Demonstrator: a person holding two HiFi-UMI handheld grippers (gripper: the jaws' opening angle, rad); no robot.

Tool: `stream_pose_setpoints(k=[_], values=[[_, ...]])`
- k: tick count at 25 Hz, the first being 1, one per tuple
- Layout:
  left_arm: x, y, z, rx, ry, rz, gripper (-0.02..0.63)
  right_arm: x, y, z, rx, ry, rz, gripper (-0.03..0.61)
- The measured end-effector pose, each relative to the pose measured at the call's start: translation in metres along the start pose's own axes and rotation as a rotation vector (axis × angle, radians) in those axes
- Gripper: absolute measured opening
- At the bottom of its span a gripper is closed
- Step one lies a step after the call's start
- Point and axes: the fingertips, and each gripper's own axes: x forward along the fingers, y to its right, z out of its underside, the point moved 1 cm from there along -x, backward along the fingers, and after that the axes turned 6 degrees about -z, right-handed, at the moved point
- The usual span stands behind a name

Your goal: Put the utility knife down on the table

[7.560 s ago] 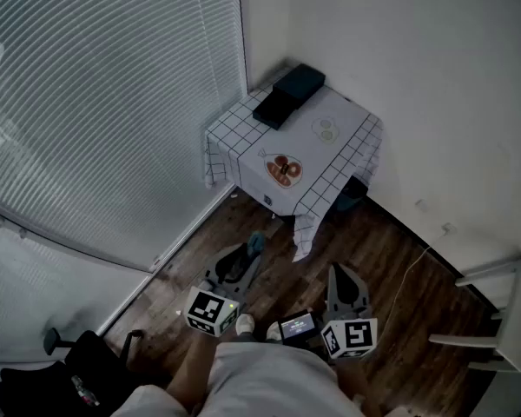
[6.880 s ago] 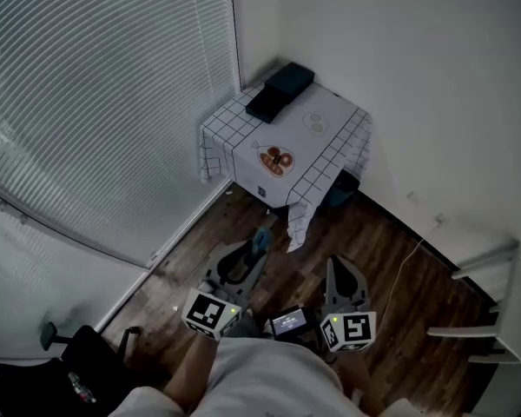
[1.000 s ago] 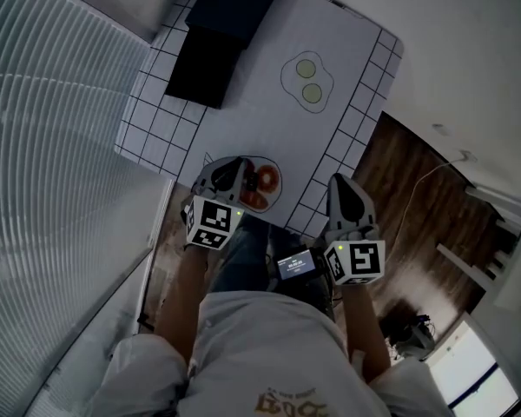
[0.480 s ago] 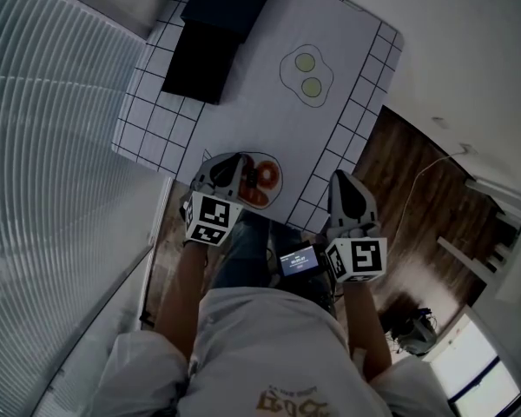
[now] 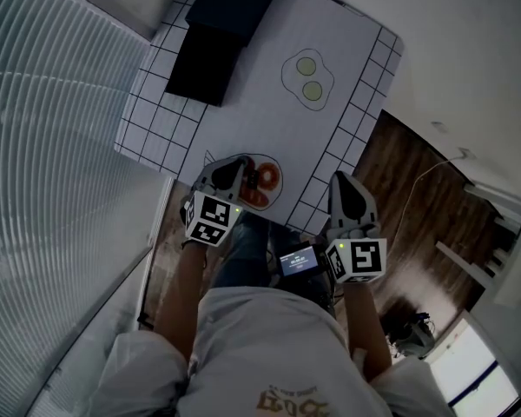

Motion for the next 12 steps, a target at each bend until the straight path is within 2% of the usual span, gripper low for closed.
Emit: stream_pose_setpoints(k=[4, 12], values=[[-0.010, -0.003, -0.015, 0.004, 0.048, -0.017, 0.009, 0.000, 0.001, -0.010, -0.001, 0.027, -0.001, 0.008], [-0.055, -0.018, -0.070, -0.082, 0.211, -0.059, 0.008, -0.005, -0.006, -0.038, -0.033, 0.069, -0.029, 0.008]])
